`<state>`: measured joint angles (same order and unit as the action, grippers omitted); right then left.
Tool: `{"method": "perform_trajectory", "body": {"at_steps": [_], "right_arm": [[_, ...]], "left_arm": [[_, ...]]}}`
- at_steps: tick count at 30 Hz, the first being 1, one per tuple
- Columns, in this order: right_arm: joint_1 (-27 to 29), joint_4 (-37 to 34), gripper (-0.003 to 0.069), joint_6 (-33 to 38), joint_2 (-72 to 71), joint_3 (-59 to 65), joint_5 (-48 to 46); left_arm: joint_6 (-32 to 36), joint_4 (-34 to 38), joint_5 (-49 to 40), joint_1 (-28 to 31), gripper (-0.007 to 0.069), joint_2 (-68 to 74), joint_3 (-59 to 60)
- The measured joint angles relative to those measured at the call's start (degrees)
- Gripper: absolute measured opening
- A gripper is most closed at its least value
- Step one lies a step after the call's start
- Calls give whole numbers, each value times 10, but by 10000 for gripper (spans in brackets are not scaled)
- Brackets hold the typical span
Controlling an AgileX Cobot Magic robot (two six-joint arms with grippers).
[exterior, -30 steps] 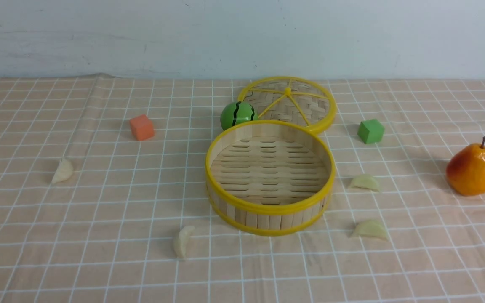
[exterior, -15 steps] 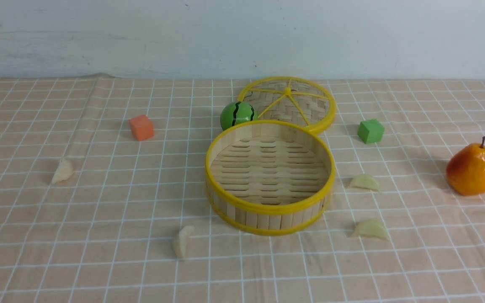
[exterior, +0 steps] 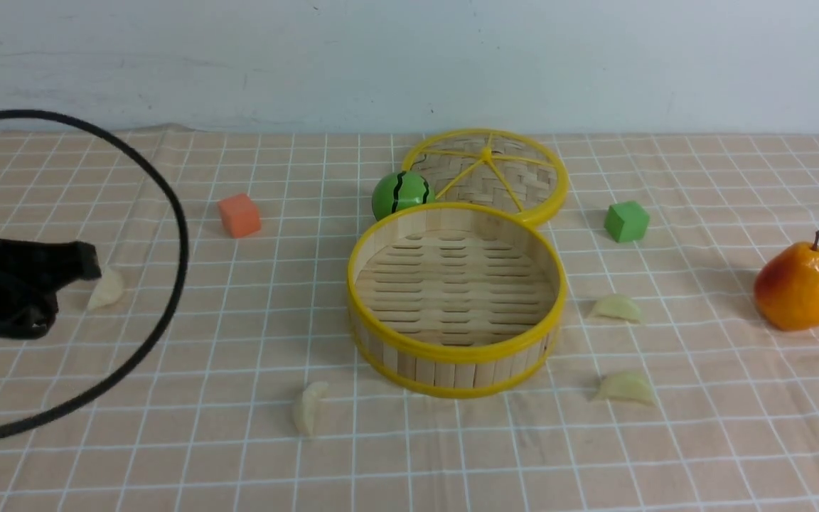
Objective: Put the dumplings into the steamer on the table with the brown tablecloth.
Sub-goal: 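Reach for and grasp a dumpling on the table with the left gripper, then place the dumpling into the bamboo steamer basket with the left gripper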
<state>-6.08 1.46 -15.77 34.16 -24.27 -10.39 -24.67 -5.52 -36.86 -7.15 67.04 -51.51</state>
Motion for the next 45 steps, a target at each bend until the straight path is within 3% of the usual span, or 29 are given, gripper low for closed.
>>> {"method": "perform_trajectory", "body": {"at_steps": [5,11,16,21,22,26,30,35,37,38,39,45], "right_arm": [[-74,-15,-3,5,100,-57,-91],[-184,-31,-3,74,212,-129,-228],[-246,-35,-1,95,276,-151,-274],[-261,-38,2,100,302,-152,-276],[-261,-32,3,102,305,-153,-269],[-261,-24,7,102,309,-153,-233],[-261,-26,11,102,310,-153,-202],[-261,-26,13,102,310,-154,-199],[-261,-26,14,102,310,-154,-199],[-261,-26,15,102,310,-154,-199],[-261,-26,16,102,310,-154,-199],[-261,-26,21,102,310,-154,-199]], "left_arm": [[25,9,-30,0,-14,103,-91],[21,-31,-41,0,-14,230,-218],[21,-60,-67,12,19,324,-322],[14,-52,-74,65,153,420,-416],[13,-43,-79,83,212,450,-441],[14,-41,-81,95,339,505,-460],[24,-42,-68,93,381,552,-462],[25,-42,-66,93,345,591,-462],[43,-31,-63,93,248,594,-463],[46,-29,-63,93,239,594,-463],[71,-15,-64,92,185,594,-465],[186,136,-108,72,192,566,-463]]}}
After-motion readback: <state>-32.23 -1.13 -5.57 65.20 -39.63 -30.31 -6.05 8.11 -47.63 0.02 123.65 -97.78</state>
